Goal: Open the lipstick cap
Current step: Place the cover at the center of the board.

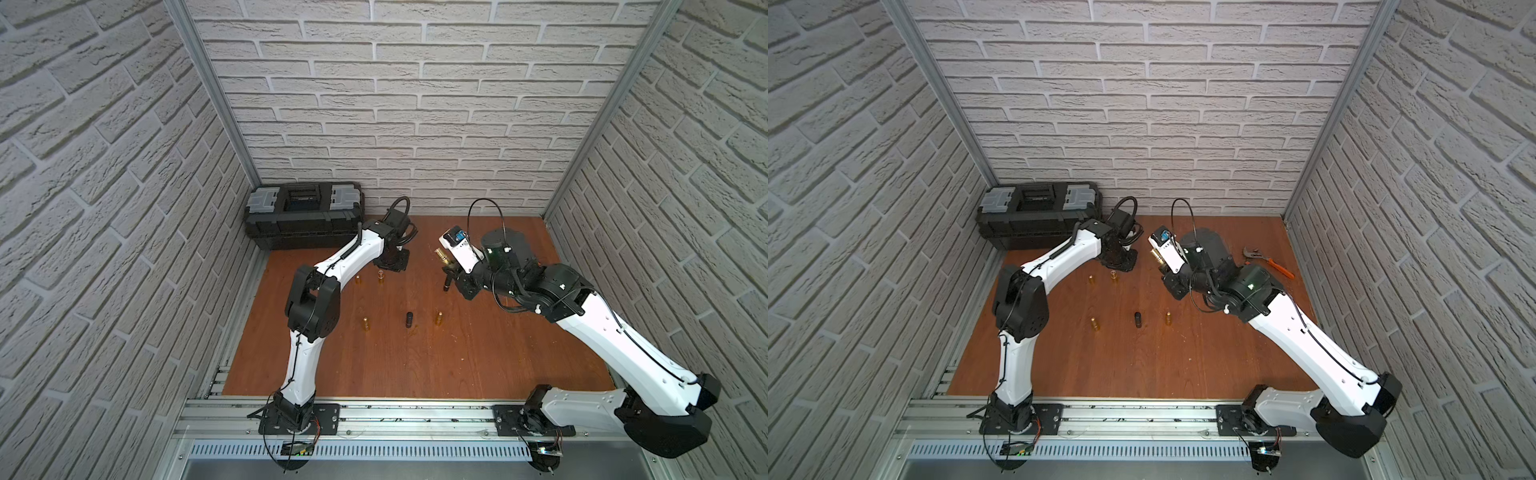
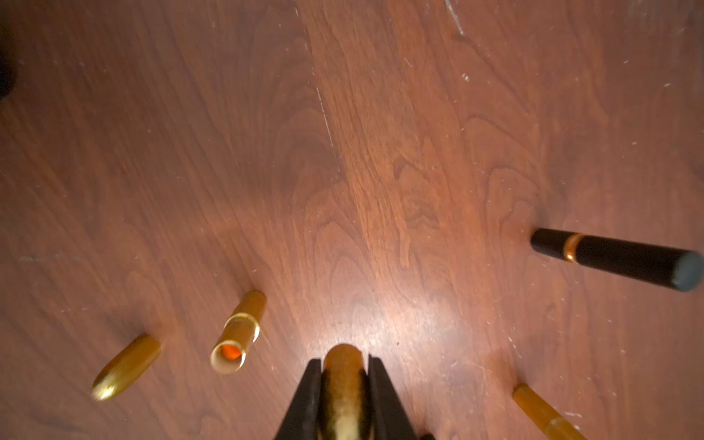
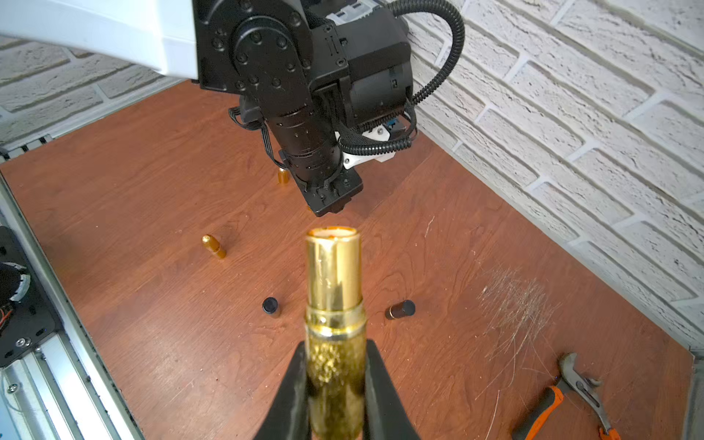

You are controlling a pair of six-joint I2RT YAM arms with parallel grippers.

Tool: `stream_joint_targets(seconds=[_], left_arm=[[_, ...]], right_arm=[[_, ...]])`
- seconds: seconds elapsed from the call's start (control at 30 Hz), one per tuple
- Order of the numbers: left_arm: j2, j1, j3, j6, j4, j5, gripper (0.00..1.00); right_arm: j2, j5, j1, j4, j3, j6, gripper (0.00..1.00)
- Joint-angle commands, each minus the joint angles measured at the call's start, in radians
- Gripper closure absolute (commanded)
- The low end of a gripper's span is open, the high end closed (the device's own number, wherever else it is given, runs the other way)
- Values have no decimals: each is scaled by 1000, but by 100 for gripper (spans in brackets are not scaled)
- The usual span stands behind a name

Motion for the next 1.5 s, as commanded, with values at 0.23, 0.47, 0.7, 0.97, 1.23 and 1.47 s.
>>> stream_joint_targets(seconds=[0.23, 0.47, 0.7, 0.97, 1.23, 1.47], left_arm=[[95, -48, -4, 19, 90, -100, 90], [120, -46, -52, 19, 120, -123, 90], [128, -43, -79, 14, 141, -111, 89], [140, -45, -91, 5, 137, -97, 75], [114, -44, -67, 7, 113, -105, 53], [15, -37, 30, -3, 46, -30, 49]], right_arm=[[-4, 41, -2, 18, -40, 27, 97], [-3, 51, -3, 18, -53, 35, 97], [1, 58, -2, 23, -63, 40, 97], [10, 66, -3, 22, -63, 41, 97], [15, 62, -2, 17, -66, 46, 97], [-7, 66, -3, 26, -90, 57, 96]])
